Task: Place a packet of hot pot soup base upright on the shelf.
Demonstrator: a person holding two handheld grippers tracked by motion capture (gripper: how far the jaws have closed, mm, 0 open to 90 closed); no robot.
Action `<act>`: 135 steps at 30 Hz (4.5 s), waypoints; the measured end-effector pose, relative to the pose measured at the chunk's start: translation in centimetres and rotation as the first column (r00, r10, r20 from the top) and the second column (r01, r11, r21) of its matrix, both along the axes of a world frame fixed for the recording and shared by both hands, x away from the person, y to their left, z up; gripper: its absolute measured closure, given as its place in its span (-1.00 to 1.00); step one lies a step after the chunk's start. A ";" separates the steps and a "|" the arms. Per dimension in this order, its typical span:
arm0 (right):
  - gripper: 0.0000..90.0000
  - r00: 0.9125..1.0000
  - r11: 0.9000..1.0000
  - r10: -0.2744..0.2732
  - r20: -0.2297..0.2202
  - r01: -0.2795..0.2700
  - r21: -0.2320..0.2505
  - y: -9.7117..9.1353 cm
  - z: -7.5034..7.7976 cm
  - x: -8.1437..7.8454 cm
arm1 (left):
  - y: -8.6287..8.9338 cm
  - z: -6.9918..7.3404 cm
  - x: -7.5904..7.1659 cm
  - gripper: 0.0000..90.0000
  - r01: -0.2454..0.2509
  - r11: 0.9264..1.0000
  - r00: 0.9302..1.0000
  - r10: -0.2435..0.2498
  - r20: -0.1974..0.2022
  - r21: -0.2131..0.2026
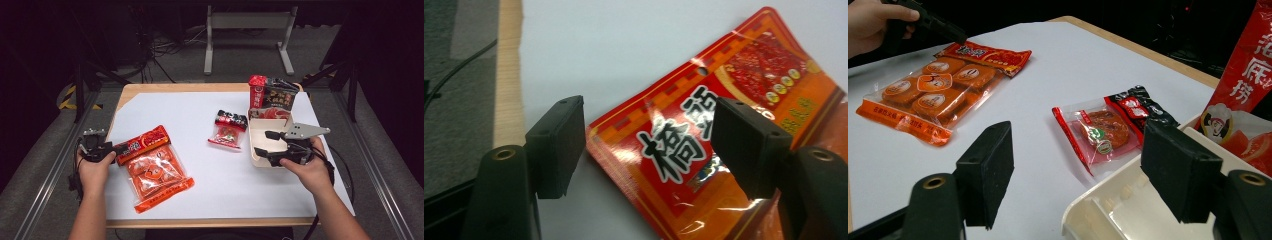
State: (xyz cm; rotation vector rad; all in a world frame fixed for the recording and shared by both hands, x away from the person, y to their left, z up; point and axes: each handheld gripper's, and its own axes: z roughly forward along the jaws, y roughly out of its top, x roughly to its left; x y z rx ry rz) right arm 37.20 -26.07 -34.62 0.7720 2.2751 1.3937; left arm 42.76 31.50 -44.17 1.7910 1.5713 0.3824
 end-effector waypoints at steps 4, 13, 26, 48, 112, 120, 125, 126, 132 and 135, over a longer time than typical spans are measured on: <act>-0.34 1.000 1.000 -0.002 0.000 0.002 0.000 0.0 0.0 0.0 | 0.1 -0.1 0.0 -0.31 -0.005 1.000 1.000 0.005 -0.009 -0.008; -0.34 1.000 1.000 -0.006 -0.004 0.006 -0.009 -0.1 -0.1 0.0 | 0.2 -0.1 -0.2 -0.30 0.024 0.998 0.999 -0.026 -0.026 -0.056; -0.33 1.000 1.000 -0.011 0.000 0.011 -0.018 0.0 -0.2 0.0 | -0.1 -0.3 -0.4 -0.11 0.091 0.985 0.996 -0.093 -0.003 -0.147; -0.32 1.000 0.999 -0.013 0.003 0.014 -0.045 0.4 -0.4 0.0 | -0.6 -1.2 -0.3 0.82 0.056 0.993 0.998 -0.057 -0.001 -0.102; -0.29 1.000 1.000 0.004 0.018 -0.004 -0.016 0.8 0.4 -0.7 | -6.1 12.8 -7.3 1.00 0.322 0.942 0.855 -0.248 0.456 -0.091; -0.29 0.999 1.000 0.023 0.026 -0.022 -0.015 1.4 0.6 -0.8 | -7.8 14.5 -8.7 1.00 0.387 0.920 0.802 -0.307 0.512 -0.055; -0.29 0.999 0.999 0.031 0.029 -0.031 -0.015 1.8 0.7 -1.0 | -8.9 15.5 -9.8 1.00 0.434 0.900 0.763 -0.351 0.543 -0.028; -0.29 0.999 0.999 0.033 0.027 -0.033 -0.013 1.8 0.7 -1.0 | -9.1 15.8 -9.9 1.00 0.445 0.895 0.751 -0.362 0.553 -0.019; -0.29 0.998 0.999 0.046 0.032 -0.046 -0.013 2.3 0.9 -1.2 | -10.1 16.6 -10.9 1.00 0.497 0.868 0.705 -0.405 0.583 0.001; -0.29 0.998 0.999 0.053 0.034 -0.052 -0.012 2.5 1.1 -1.2 | -10.6 16.8 -11.1 1.00 0.515 0.857 0.688 -0.418 0.593 0.007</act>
